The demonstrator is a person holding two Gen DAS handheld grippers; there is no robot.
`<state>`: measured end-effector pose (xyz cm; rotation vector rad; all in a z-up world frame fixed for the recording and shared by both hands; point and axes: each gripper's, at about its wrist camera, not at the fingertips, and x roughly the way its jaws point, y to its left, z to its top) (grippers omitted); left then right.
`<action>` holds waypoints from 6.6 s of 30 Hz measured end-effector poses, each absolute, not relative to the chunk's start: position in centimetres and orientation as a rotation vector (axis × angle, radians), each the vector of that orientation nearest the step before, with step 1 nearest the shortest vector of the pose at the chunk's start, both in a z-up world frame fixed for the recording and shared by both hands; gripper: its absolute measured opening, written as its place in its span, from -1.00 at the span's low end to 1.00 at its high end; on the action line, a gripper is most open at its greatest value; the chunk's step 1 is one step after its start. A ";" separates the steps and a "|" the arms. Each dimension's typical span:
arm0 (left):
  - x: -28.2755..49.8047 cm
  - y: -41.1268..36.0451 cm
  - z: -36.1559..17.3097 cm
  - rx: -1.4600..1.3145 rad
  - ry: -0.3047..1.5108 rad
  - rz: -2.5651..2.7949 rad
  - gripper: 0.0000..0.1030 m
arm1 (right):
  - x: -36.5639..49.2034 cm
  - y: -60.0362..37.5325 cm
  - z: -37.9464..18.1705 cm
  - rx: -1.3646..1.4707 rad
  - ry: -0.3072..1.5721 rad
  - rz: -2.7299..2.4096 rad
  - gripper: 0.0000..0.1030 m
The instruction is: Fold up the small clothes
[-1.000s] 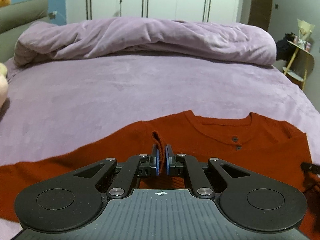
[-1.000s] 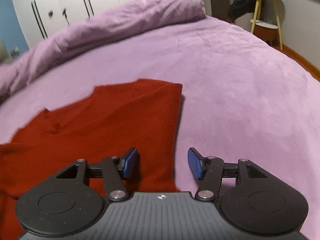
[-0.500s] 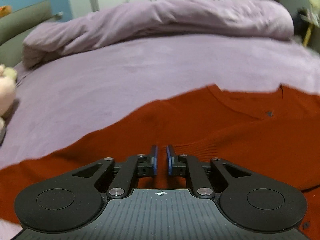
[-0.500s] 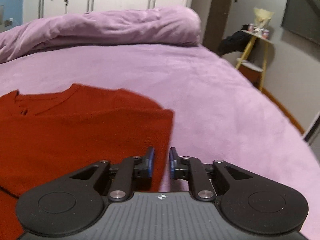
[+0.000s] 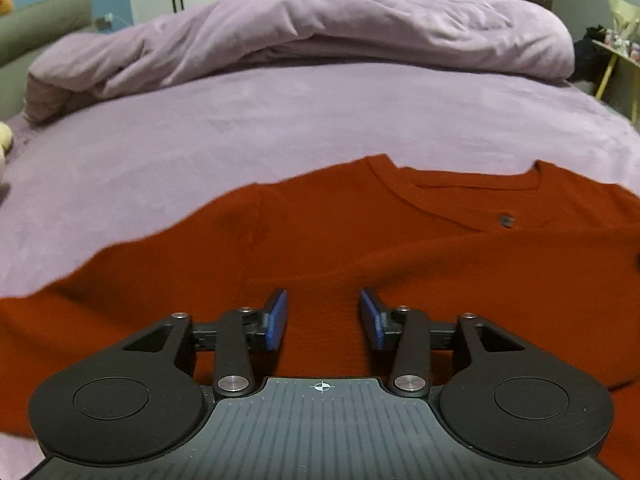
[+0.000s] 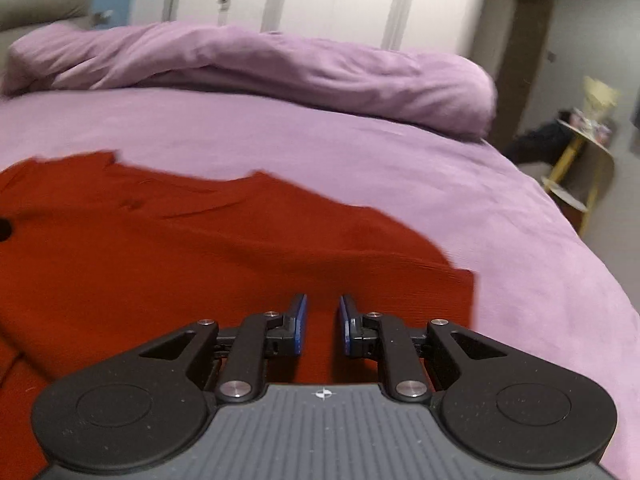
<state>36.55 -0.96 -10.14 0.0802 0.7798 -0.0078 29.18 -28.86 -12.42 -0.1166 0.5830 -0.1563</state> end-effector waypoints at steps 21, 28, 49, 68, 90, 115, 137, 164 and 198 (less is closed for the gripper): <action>37.2 0.0 -10.6 0.066 0.797 0.030 0.40 | 23.9 -27.6 -13.1 -0.095 0.614 -0.123 -0.67; 37.2 0.4 -10.6 0.049 0.815 0.049 0.59 | 23.9 -26.7 -13.9 -0.153 0.605 -0.135 -0.67; 18.6 31.7 -8.8 -0.693 0.707 0.535 0.35 | 10.3 -22.3 -7.9 0.171 0.696 -0.014 -0.57; 19.0 36.0 -6.5 -0.729 0.496 0.452 -0.86 | 11.0 -20.3 -6.5 0.187 0.677 -0.008 -0.57; 20.6 6.5 -6.6 -0.217 0.720 -0.016 0.07 | 13.9 -26.1 -6.7 0.500 0.673 0.078 -0.40; 25.0 7.6 -8.4 -0.157 0.811 0.042 0.12 | 23.0 -24.6 -4.2 0.082 0.464 -0.172 -0.92; 30.1 4.7 -6.4 -0.106 0.718 0.027 0.12 | 27.0 -26.2 -7.7 0.154 0.578 -0.075 -0.75; 31.6 2.4 -9.9 -0.009 0.773 -0.006 0.36 | 22.6 -28.5 -10.9 0.186 0.671 -0.029 -0.67; 5.7 11.6 -8.5 -0.081 1.051 -0.086 0.26 | -4.5 -32.4 -8.4 0.418 0.875 -0.136 -0.39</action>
